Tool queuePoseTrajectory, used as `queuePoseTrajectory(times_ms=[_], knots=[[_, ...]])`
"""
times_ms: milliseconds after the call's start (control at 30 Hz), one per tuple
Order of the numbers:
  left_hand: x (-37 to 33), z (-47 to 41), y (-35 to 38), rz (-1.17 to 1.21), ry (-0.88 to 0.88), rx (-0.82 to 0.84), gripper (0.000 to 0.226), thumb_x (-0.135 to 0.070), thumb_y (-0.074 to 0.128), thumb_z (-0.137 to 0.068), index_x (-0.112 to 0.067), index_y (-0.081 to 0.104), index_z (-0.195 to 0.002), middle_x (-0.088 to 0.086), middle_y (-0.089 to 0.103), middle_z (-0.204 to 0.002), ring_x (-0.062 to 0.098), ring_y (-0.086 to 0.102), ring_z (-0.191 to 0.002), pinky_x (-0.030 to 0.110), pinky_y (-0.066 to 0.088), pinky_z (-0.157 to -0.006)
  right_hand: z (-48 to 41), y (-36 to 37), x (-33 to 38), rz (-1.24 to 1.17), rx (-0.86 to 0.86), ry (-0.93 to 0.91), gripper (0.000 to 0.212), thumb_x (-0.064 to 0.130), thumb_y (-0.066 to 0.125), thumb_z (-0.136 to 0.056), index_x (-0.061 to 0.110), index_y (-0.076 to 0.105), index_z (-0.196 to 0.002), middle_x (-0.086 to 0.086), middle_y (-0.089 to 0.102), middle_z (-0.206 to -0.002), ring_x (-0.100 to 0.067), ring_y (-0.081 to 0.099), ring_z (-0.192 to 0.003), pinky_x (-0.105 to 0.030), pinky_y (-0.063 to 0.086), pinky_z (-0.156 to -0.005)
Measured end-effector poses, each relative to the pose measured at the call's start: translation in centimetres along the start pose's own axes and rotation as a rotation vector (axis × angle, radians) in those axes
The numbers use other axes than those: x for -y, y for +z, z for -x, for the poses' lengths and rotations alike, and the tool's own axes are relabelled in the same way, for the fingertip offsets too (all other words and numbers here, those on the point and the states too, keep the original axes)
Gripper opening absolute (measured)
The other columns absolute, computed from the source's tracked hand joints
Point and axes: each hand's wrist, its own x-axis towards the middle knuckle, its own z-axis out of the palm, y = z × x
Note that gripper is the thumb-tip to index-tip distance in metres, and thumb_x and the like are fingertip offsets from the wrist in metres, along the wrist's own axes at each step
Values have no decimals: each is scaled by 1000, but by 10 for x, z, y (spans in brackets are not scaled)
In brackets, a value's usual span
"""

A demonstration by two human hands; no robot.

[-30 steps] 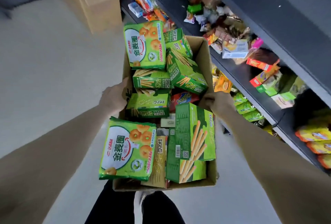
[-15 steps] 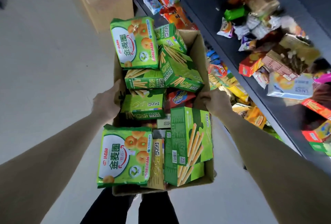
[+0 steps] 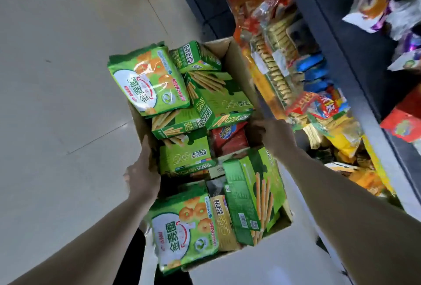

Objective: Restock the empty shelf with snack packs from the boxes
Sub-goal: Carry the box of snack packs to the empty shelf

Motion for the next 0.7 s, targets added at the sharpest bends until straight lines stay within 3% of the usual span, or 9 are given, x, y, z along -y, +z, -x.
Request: queuePoseTrajectory(times_ms=[167,267,300,433,600,700], knots=[[14,-17,64,-66,-45,43,70,-17,45,-99,-49,14,-154,12,69,-111,33,63,-94,32,45,-74,-32,53,-35,46,13,27,55,-6,54,-86,27,67,-128,-17,73,-110,-38,67,-100,-39,53,-82],[17,-22,88,-45,-92,95,66,-19,44,-101,-47,16,-154,6,64,-107,12,52,-67,17,35,-54,-39,75,-48,46,35,46,52,-4,51,-90,25,65,-131,-19,71,-114,-40,66,-103,-41,52,-86],[20,-24,94,-51,-95,122,65,-23,45,-102,-49,15,-153,7,65,-107,11,47,-64,18,32,-51,-41,82,-51,39,42,48,52,-4,50,-91,24,65,-131,-19,70,-117,-40,65,-105,-42,53,-88],[43,-30,124,-103,-85,178,72,-24,50,-98,-51,12,-153,11,71,-105,23,54,-76,31,32,-59,-48,106,-65,-23,45,89,53,-6,49,-87,24,68,-127,-18,68,-122,-39,63,-111,-45,50,-96],[60,-9,157,-22,-150,166,81,-12,50,-93,-58,15,-149,8,69,-89,26,60,-76,41,50,-74,-42,127,-83,-55,33,141,56,-10,49,-86,25,71,-123,-10,67,-128,-33,62,-117,-40,46,-103],[64,11,177,46,-142,145,78,-7,50,-94,-51,20,-150,6,63,-78,29,59,-68,35,48,-66,-34,137,-102,-57,16,165,61,-14,47,-86,29,71,-123,-10,65,-131,-34,61,-118,-41,46,-103]])
